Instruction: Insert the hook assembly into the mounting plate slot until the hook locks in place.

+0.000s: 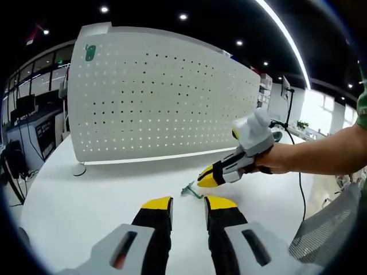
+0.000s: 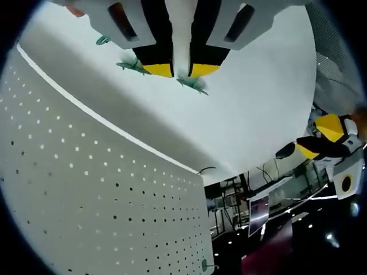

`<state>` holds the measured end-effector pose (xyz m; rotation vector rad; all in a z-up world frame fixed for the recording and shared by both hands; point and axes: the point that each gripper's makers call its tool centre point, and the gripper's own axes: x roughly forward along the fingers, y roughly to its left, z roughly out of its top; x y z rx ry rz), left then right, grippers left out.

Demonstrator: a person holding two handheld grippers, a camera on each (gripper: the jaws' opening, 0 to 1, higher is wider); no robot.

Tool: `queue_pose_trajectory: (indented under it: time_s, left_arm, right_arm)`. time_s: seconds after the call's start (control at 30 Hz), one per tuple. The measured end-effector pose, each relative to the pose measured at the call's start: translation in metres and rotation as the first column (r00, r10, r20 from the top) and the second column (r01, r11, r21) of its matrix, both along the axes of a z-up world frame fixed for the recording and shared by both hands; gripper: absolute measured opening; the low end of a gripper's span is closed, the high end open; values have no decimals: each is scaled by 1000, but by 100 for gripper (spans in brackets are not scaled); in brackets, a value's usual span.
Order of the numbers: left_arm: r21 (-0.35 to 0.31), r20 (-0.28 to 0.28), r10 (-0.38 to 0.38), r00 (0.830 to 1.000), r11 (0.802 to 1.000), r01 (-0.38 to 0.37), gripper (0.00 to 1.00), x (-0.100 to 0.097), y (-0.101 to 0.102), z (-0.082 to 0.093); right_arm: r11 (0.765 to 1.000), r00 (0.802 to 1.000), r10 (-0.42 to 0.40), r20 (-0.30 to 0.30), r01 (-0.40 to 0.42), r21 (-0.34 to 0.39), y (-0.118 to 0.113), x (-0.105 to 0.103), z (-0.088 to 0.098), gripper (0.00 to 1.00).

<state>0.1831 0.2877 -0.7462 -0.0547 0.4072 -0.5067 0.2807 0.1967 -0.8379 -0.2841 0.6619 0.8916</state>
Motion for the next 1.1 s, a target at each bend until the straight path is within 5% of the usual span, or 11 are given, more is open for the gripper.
queue_pose_trajectory:
  time_s: [0.43,1.1]
  left_arm:
    - [2,-11,5,1000,1000,-5,23,1,1,-2]
    - [2,-19,4,1000,1000,-4,22,1,2,-5]
  right_arm:
    - [996,996,88,12,-88,-30,7,8,-7,10]
    - [987,988,156,-1,-156,-39,16,-10,-15,5]
